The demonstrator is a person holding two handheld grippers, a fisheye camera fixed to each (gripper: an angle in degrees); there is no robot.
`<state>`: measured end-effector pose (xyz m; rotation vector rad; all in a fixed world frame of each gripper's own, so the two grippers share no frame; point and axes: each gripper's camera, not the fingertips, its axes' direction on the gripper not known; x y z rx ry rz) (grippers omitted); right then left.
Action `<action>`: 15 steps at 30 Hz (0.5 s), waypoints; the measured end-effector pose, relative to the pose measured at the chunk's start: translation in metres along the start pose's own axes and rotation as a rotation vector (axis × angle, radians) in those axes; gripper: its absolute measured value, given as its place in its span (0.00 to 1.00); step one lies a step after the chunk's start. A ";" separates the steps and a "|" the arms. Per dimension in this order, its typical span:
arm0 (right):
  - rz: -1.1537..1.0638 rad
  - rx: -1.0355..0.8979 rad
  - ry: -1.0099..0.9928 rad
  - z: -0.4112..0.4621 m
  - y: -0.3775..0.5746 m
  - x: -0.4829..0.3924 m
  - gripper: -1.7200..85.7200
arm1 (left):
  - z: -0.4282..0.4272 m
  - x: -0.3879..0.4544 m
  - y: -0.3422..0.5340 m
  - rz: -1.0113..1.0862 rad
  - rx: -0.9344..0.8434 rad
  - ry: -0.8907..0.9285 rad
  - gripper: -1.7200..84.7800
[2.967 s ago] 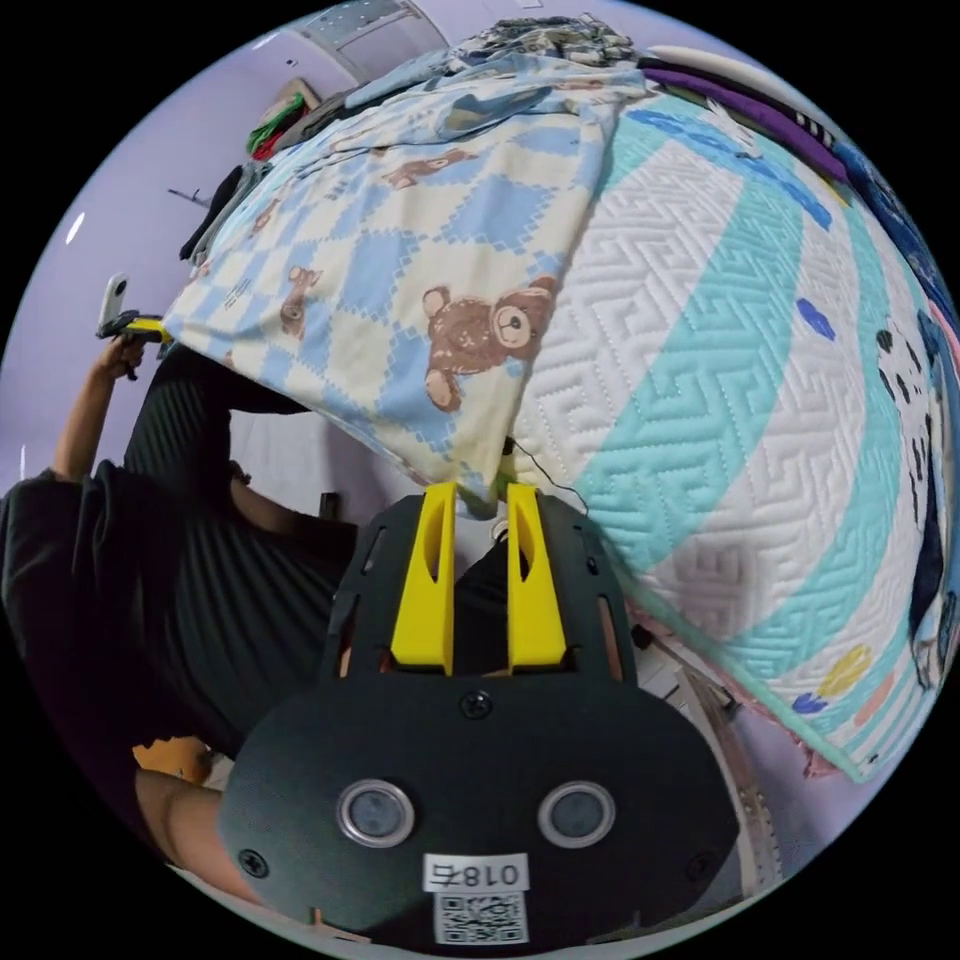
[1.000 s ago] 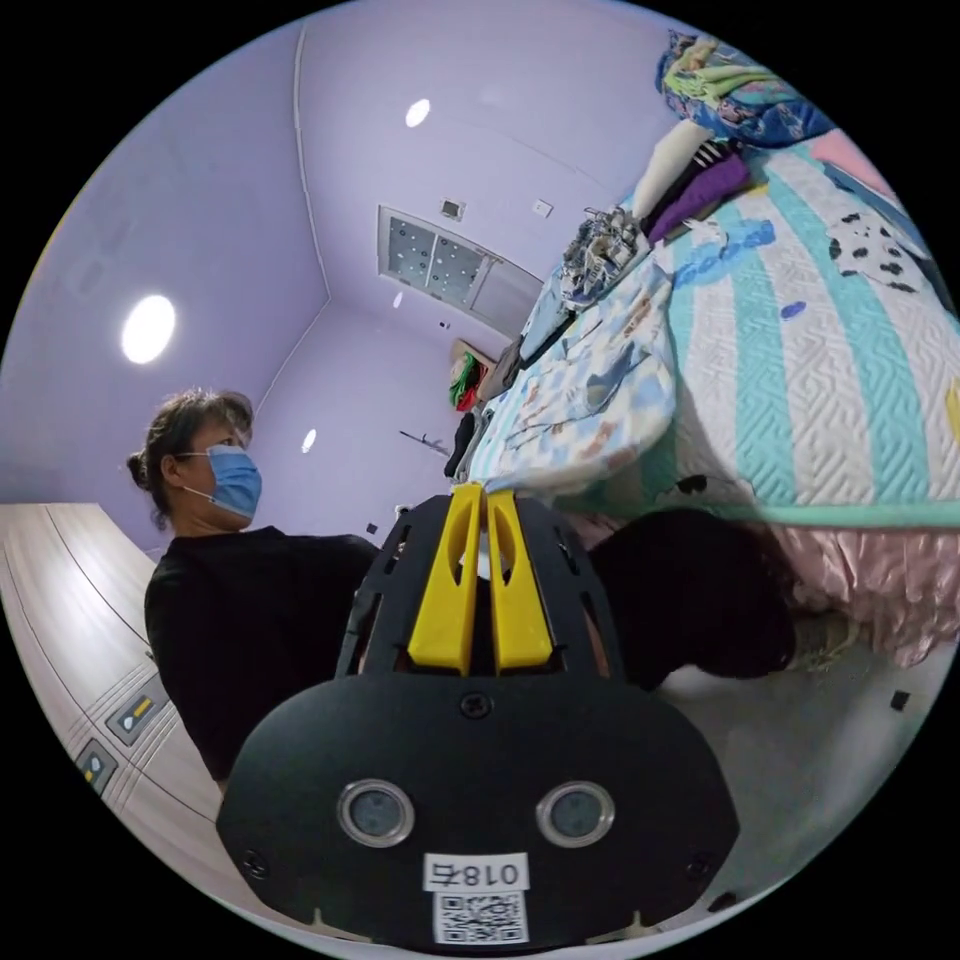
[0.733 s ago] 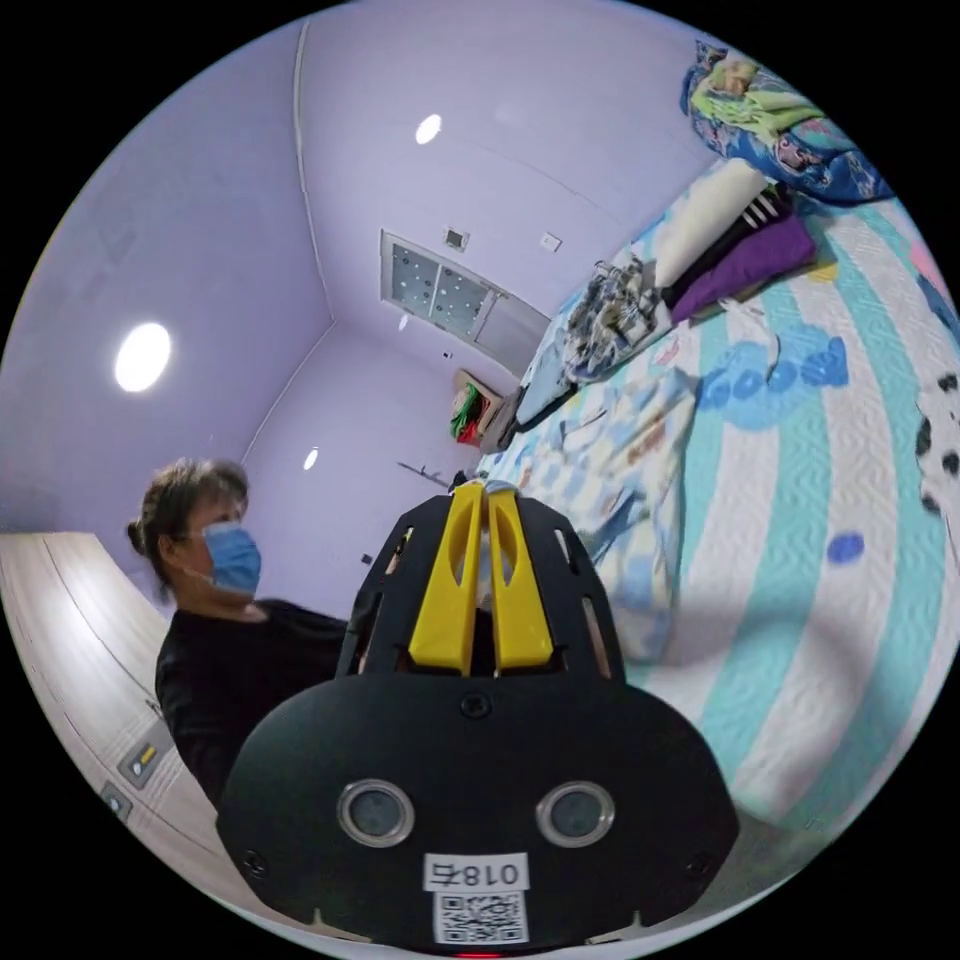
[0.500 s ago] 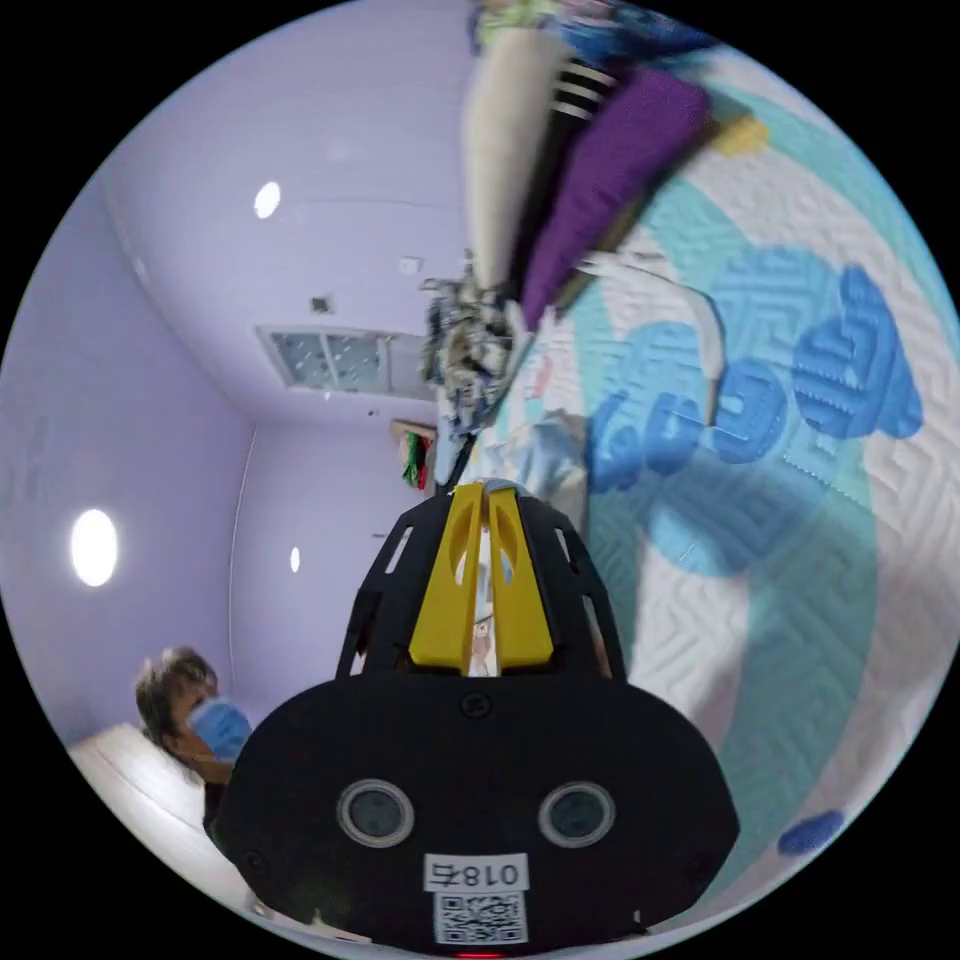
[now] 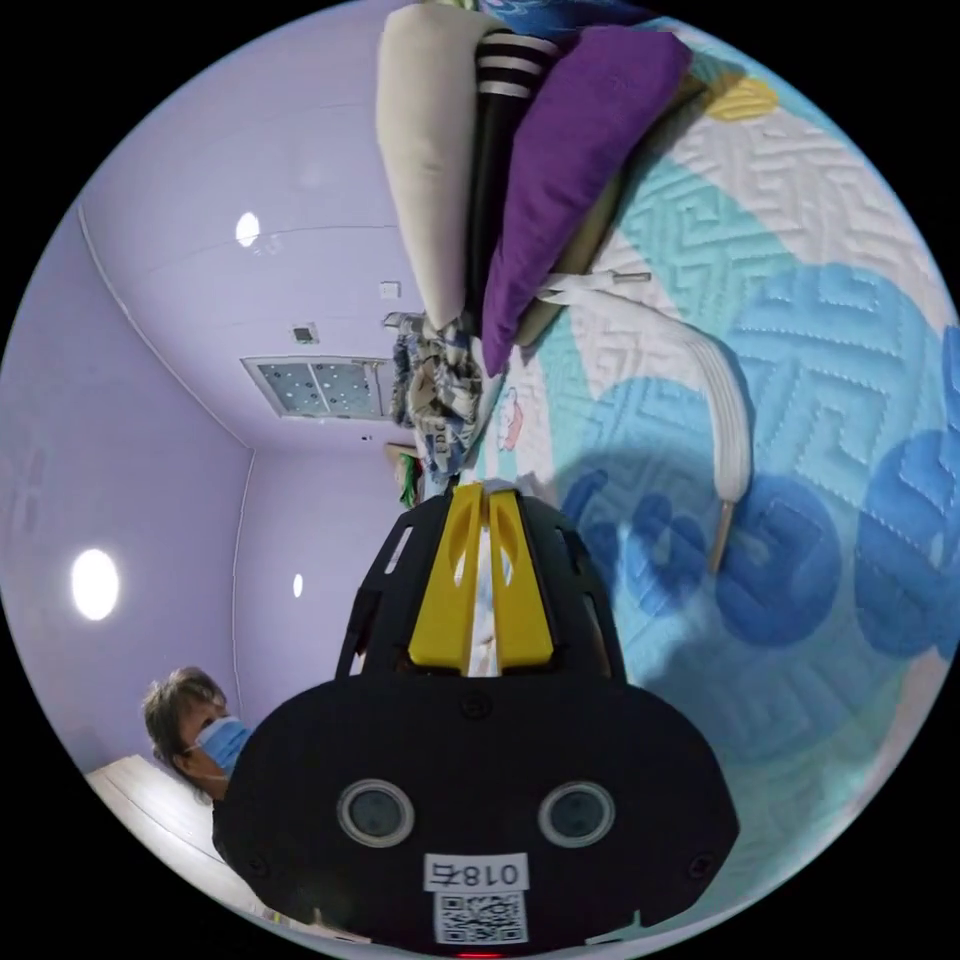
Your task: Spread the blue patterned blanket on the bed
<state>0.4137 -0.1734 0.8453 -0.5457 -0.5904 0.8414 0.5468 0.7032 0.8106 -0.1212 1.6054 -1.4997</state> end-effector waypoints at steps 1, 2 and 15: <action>0.042 0.002 0.025 0.008 -0.005 0.001 0.07 | 0.001 -0.014 -0.001 -0.046 0.037 0.009 0.06; 0.061 0.007 0.016 0.013 -0.008 -0.001 0.10 | 0.000 -0.020 0.000 -0.062 0.061 0.021 0.07; -0.395 -0.076 0.310 0.046 0.003 -0.139 0.10 | 0.028 0.041 0.022 0.341 -0.098 -0.066 0.02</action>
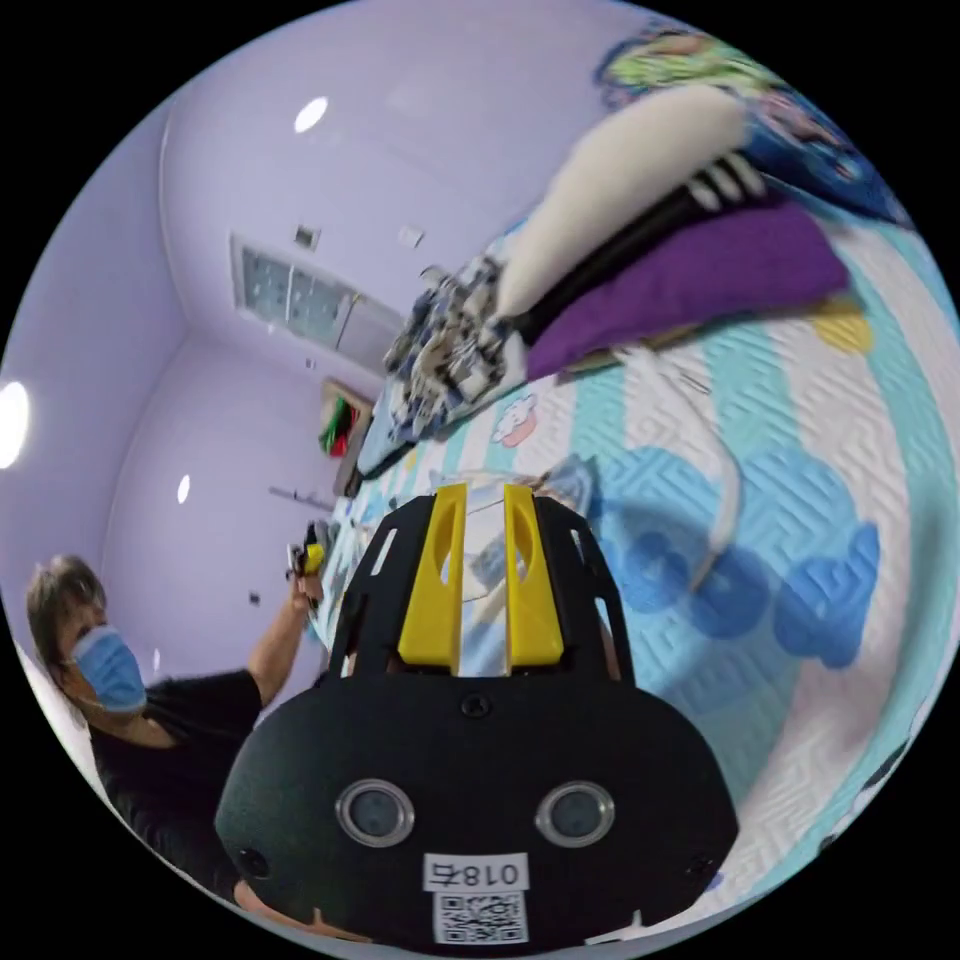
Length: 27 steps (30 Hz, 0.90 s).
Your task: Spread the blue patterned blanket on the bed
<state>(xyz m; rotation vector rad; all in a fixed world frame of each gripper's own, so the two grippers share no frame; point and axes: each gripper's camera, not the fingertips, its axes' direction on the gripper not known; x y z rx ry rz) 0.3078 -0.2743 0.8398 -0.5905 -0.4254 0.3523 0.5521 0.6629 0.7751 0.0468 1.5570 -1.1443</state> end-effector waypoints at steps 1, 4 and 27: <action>-0.054 -0.077 0.014 0.018 -0.011 -0.017 0.09 | 0.024 0.007 -0.012 0.039 -0.076 0.004 0.01; -0.159 -0.315 0.167 0.076 -0.037 -0.052 0.09 | 0.085 0.017 -0.042 0.108 -0.238 -0.024 0.01; -0.386 -0.307 0.244 0.094 -0.037 -0.100 0.09 | 0.141 0.014 -0.055 0.261 -0.314 -0.129 0.01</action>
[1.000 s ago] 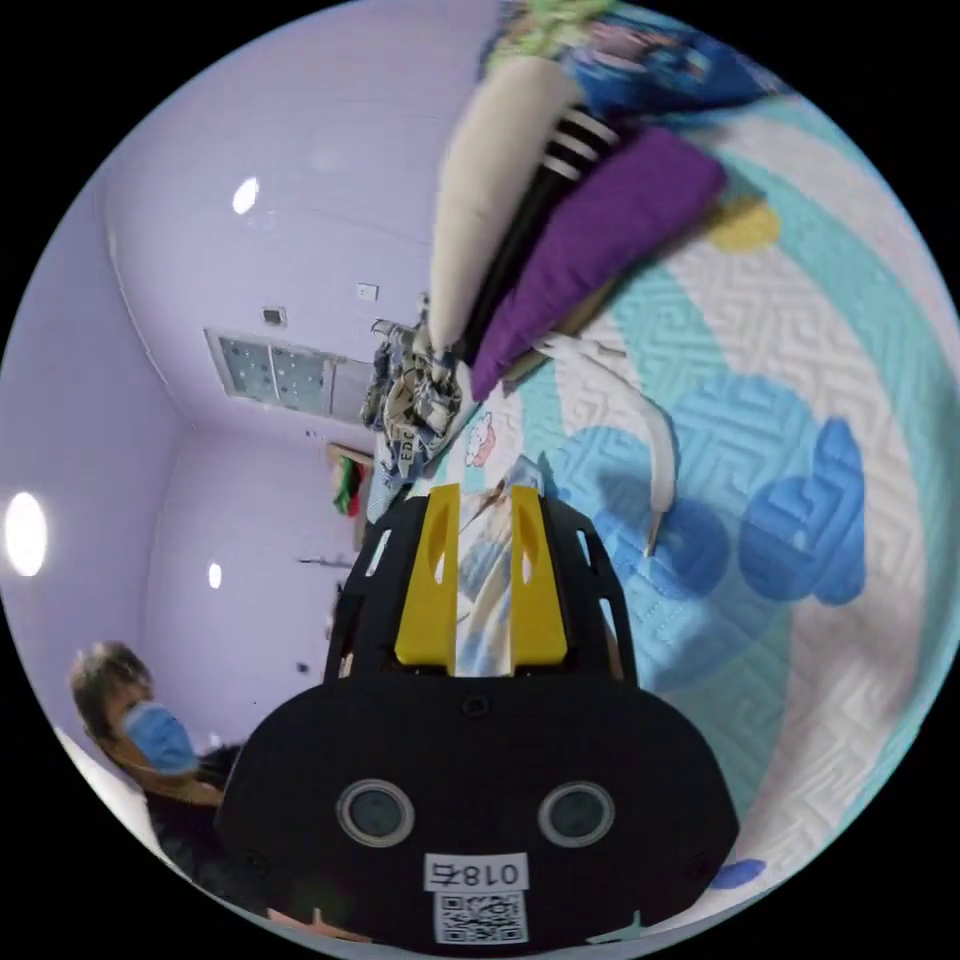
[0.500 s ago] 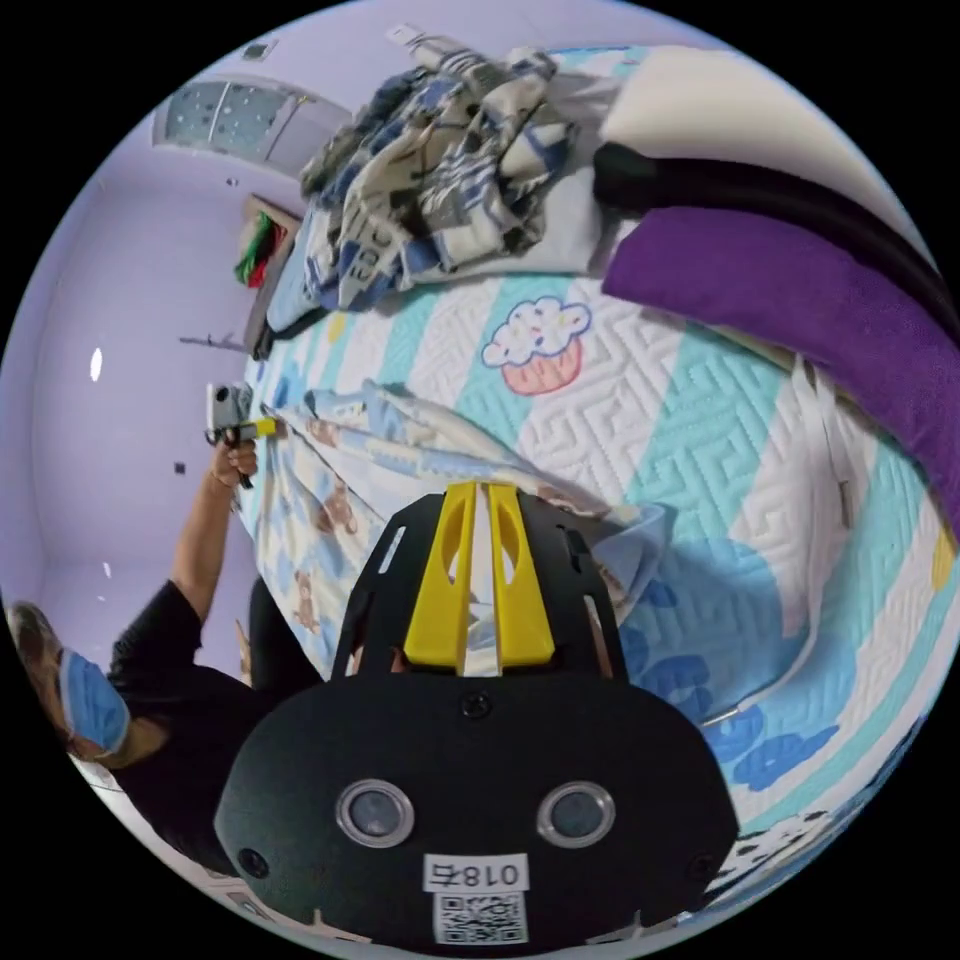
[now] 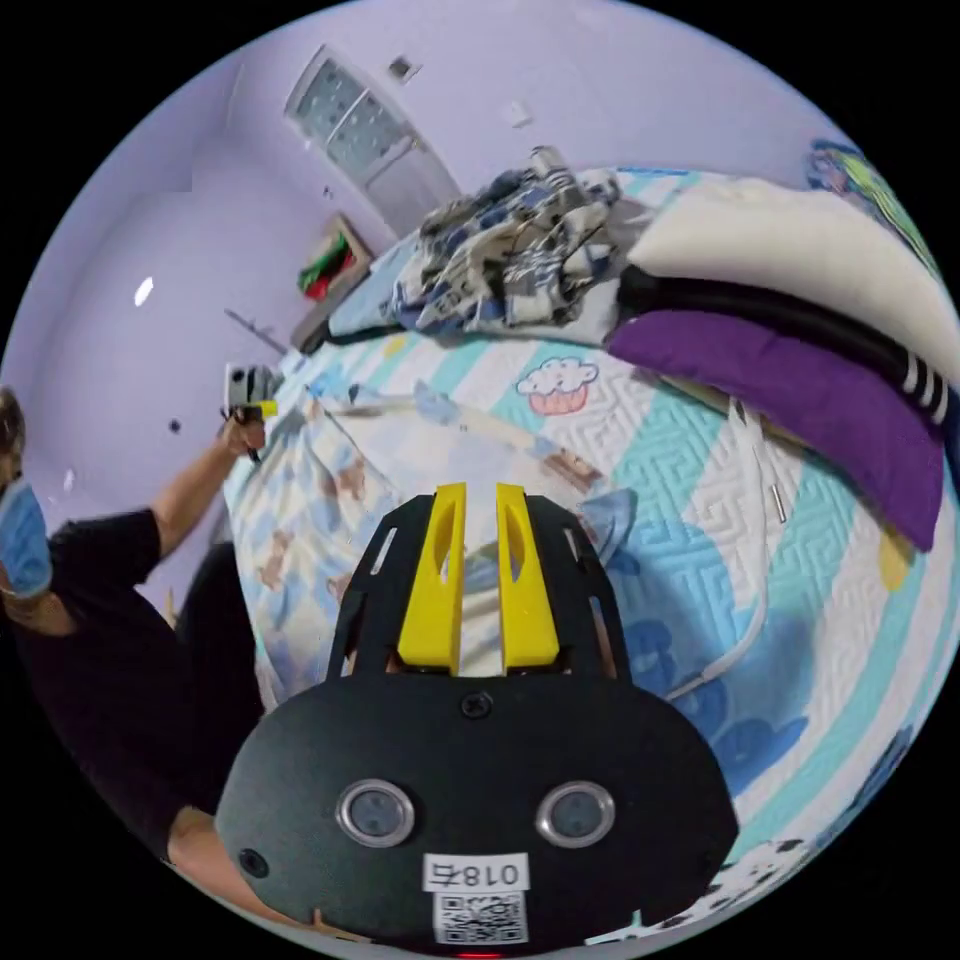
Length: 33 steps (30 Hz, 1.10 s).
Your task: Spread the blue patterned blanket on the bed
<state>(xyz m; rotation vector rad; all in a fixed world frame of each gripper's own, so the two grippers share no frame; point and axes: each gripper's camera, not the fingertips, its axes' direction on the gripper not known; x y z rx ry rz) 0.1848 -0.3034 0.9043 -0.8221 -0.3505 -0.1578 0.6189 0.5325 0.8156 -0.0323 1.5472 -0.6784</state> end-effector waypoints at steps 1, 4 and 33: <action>-0.032 -0.024 -0.001 0.004 -0.005 -0.009 0.09 | 0.009 -0.001 -0.006 -0.016 -0.053 -0.010 0.01; -0.089 -0.016 -0.111 0.016 -0.026 -0.028 0.08 | 0.019 -0.007 -0.024 -0.037 -0.017 0.040 0.01; -0.012 0.046 -0.164 0.031 -0.027 -0.054 0.09 | -0.037 0.077 0.020 0.010 0.331 -0.484 0.10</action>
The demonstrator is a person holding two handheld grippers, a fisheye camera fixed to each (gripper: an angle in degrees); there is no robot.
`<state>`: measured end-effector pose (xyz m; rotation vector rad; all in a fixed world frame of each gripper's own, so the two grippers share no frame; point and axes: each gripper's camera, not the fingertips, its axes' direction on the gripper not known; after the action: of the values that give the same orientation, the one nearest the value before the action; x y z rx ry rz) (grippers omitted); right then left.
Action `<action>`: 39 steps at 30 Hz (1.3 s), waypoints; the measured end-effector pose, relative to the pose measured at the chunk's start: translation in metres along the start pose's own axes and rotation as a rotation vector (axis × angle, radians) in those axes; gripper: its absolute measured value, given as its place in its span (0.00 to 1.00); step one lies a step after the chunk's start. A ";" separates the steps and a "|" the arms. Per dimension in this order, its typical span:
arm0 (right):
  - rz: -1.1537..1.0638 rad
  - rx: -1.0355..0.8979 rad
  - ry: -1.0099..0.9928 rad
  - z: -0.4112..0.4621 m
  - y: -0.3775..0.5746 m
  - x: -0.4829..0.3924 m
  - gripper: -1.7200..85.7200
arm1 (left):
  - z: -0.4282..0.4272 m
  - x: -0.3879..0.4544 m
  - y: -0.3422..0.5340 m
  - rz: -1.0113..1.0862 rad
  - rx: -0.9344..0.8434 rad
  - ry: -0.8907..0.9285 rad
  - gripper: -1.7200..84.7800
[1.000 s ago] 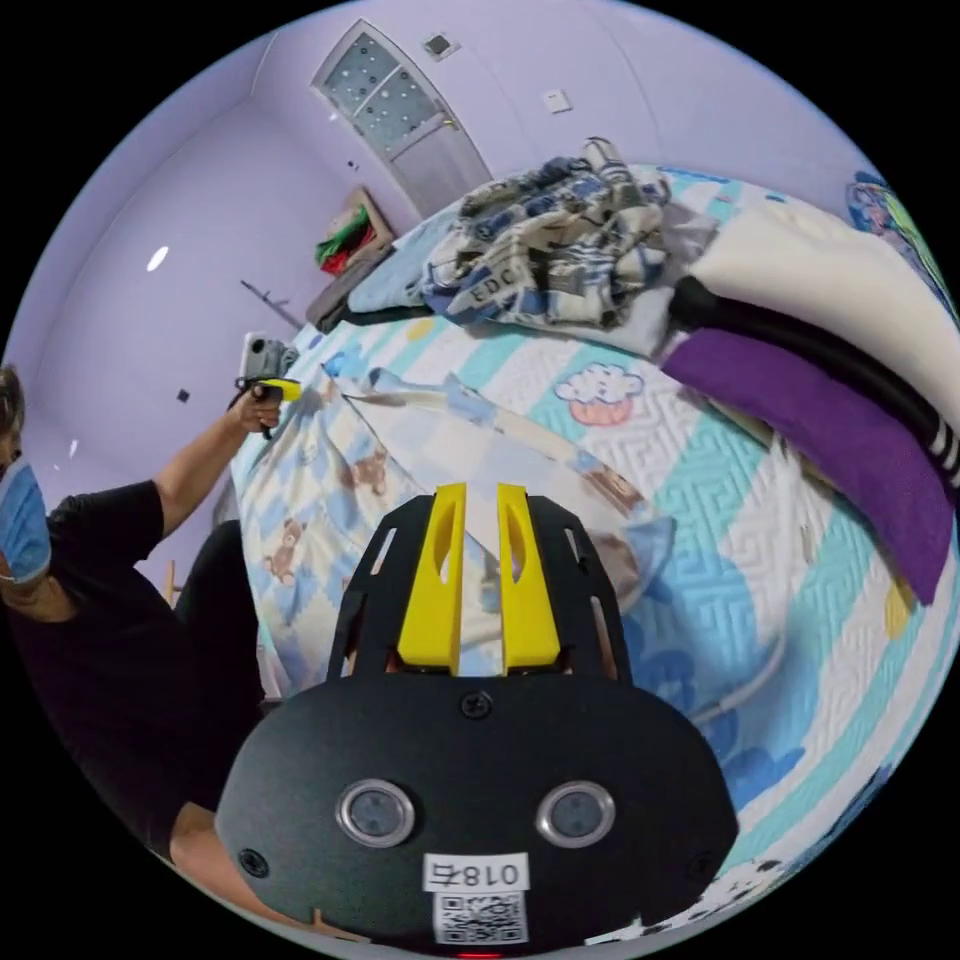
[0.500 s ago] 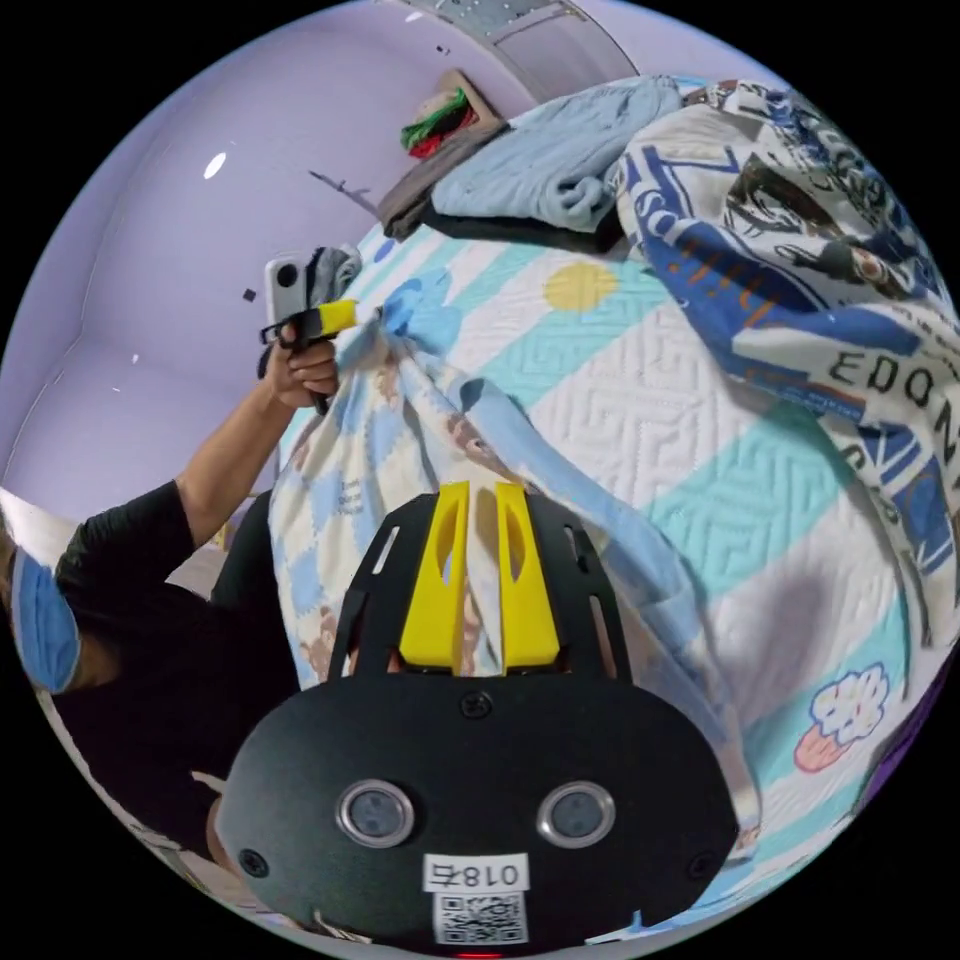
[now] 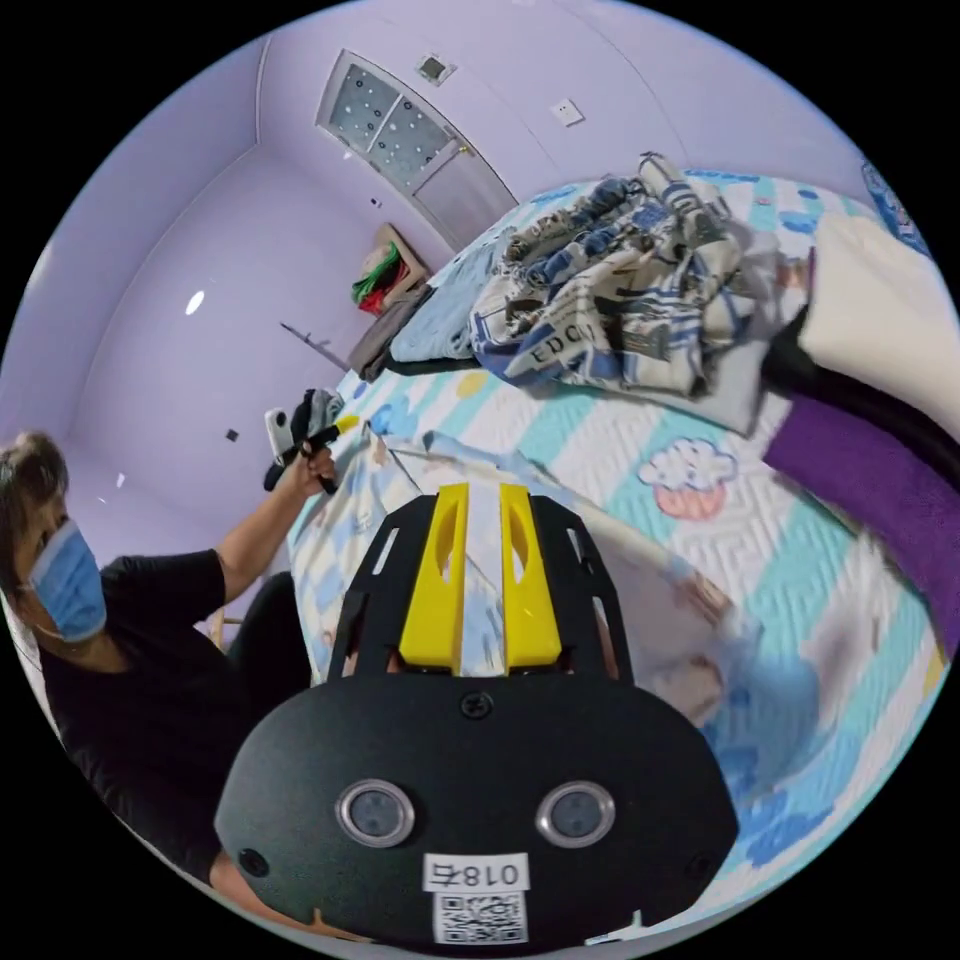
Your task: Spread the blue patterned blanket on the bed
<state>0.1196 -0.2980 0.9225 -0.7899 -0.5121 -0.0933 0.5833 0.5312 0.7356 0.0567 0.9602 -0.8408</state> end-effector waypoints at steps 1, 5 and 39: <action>0.006 0.017 0.040 -0.011 0.019 -0.002 0.09 | -0.001 0.006 -0.002 0.017 -0.001 -0.023 0.11; 0.073 0.074 0.077 -0.035 0.086 -0.003 0.08 | -0.002 0.027 -0.012 0.058 -0.059 -0.168 0.16; -0.319 -0.285 0.677 0.093 0.111 -0.075 0.12 | -0.037 -0.030 -0.053 -0.237 -0.237 -0.280 0.01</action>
<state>0.0462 -0.1622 0.8690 -0.8893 0.0285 -0.7167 0.5139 0.5273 0.7524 -0.3765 0.8040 -0.9185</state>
